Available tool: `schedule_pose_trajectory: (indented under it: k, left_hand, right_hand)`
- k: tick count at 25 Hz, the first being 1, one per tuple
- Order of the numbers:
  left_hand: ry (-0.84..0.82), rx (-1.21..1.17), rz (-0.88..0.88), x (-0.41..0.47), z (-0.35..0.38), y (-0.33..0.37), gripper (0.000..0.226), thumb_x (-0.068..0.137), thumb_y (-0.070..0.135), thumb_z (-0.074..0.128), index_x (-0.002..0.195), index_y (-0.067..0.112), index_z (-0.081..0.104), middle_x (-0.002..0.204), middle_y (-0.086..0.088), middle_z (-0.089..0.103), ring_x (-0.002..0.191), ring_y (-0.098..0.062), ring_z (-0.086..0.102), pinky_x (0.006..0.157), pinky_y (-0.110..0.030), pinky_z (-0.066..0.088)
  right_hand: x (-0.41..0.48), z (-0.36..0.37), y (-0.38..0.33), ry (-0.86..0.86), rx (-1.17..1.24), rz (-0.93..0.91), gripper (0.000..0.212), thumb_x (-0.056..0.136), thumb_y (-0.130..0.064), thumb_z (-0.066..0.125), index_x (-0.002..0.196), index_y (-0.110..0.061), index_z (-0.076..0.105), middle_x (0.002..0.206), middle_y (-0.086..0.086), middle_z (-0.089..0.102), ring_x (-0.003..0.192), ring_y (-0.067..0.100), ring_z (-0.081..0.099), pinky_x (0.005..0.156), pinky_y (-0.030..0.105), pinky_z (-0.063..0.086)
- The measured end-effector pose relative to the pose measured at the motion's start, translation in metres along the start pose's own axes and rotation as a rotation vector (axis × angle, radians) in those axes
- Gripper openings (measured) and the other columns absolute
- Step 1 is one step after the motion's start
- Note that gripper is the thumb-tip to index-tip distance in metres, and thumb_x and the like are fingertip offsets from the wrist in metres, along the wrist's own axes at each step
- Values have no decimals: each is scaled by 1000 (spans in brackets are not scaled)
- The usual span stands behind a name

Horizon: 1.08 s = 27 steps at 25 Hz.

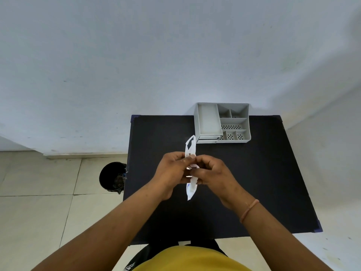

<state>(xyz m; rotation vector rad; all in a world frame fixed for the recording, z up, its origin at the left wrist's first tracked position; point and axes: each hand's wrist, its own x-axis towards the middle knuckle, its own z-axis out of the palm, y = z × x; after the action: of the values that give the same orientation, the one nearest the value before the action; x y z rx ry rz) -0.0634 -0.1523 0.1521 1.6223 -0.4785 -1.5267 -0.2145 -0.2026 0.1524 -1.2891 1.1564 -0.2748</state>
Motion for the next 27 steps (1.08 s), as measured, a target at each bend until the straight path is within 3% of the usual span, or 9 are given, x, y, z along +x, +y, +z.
schedule_pose_trajectory:
  k: [4, 8, 11, 13, 15, 17, 19, 23, 27]
  left_hand:
    - [-18, -10, -65, 1, -12, -5, 27, 111, 23, 53, 117, 8, 75, 108, -15, 83, 94, -29, 83, 90, -51, 66]
    - [126, 88, -4, 2, -27, -9, 18, 104, 21, 67, 111, 10, 80, 95, -7, 85, 82, -20, 83, 82, -47, 69]
    - [214, 174, 102, 3, -31, -11, 13, 99, 18, 75, 105, 12, 85, 85, -5, 84, 76, -19, 81, 78, -44, 70]
    - [236, 259, 173, 3, -25, -12, 12, 97, 20, 77, 103, 14, 86, 83, -1, 83, 71, -16, 80, 75, -37, 69]
    - [254, 367, 243, 1, -15, -14, 12, 96, 23, 78, 102, 18, 86, 79, 7, 81, 64, -10, 78, 70, -25, 67]
    - [234, 437, 320, -4, -8, -19, 11, 97, 25, 77, 101, 24, 87, 80, 13, 80, 64, -6, 77, 73, -26, 66]
    - [211, 551, 425, -7, -5, -26, 12, 98, 28, 76, 103, 30, 87, 88, 15, 83, 74, -2, 76, 82, -29, 64]
    - [242, 671, 540, -16, -7, -37, 16, 98, 25, 75, 109, 28, 86, 106, 11, 83, 86, 8, 67, 96, -14, 53]
    - [265, 636, 545, -25, -8, -56, 14, 96, 24, 77, 103, 31, 87, 98, 14, 82, 89, 2, 73, 89, -21, 59]
  right_hand:
    - [1, -5, 3, 116, 175, 73, 9, 96, -4, 70, 102, -5, 77, 94, 11, 81, 86, 28, 78, 78, 38, 67]
    - [-4, -23, 10, 295, 209, 114, 8, 93, -3, 71, 95, -10, 75, 94, 13, 76, 83, 24, 73, 75, 39, 66]
    - [-18, -31, 16, 298, -312, 24, 11, 89, -12, 74, 92, -23, 72, 90, 1, 70, 80, 16, 68, 72, 29, 61]
    - [-26, -21, 12, 395, -760, -272, 15, 87, -13, 74, 98, -24, 72, 103, -6, 64, 87, 10, 62, 78, 15, 47]
    - [-24, -6, 4, 426, -752, -437, 14, 90, -8, 69, 98, -15, 77, 105, -3, 67, 90, 9, 63, 79, 5, 39]
    - [-9, 8, 2, 278, -635, -271, 22, 95, -5, 61, 99, -12, 81, 99, 1, 75, 88, 14, 68, 72, 3, 40]
    - [10, 18, 4, 58, -564, -26, 26, 100, -7, 53, 97, -11, 78, 99, 6, 76, 91, 21, 70, 69, 14, 46]
    - [22, 20, 14, -121, -703, -55, 18, 102, -8, 54, 103, -13, 71, 98, 0, 65, 92, 19, 64, 71, 18, 46]
    - [8, 20, 23, -245, -692, 12, 18, 101, -8, 59, 94, -23, 66, 100, 0, 68, 100, 20, 65, 93, 33, 56]
